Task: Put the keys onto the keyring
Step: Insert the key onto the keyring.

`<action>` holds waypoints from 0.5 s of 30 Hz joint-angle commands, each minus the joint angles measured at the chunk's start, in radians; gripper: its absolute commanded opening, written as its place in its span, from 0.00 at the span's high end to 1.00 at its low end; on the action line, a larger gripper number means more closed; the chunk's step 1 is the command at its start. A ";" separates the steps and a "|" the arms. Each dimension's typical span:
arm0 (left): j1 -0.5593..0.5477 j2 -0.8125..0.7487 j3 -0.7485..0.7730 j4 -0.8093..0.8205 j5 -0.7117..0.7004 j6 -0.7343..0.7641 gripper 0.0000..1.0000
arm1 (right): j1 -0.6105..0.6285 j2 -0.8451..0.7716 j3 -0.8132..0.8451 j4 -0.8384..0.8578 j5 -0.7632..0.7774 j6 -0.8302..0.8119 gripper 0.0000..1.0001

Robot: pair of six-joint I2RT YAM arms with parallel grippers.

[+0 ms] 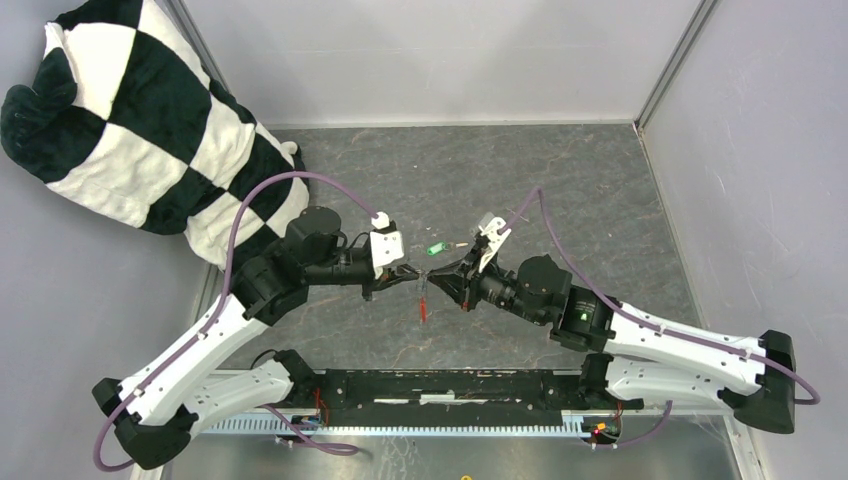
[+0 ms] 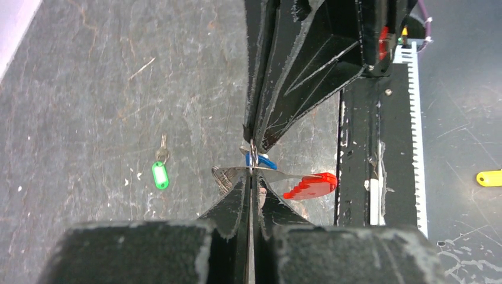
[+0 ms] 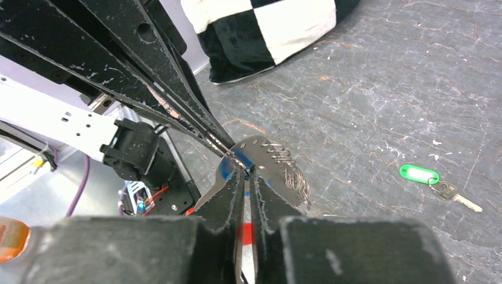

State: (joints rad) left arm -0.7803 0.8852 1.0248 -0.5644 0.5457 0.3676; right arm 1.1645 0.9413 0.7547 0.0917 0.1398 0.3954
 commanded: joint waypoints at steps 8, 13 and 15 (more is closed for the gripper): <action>-0.004 -0.018 0.049 0.115 0.182 0.023 0.98 | -0.013 -0.174 0.051 -0.073 -0.081 -0.195 0.46; -0.004 -0.005 0.073 0.117 0.259 -0.003 0.98 | -0.015 -0.205 0.105 -0.119 -0.177 -0.277 0.31; -0.004 0.002 0.085 0.118 0.292 -0.010 0.98 | -0.016 -0.186 0.136 -0.145 -0.217 -0.317 0.29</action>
State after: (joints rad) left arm -0.7811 0.8803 1.0451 -0.5129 0.7315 0.3668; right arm 1.1507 0.7444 0.8001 -0.0189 0.0231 0.1894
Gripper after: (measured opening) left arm 0.040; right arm 0.689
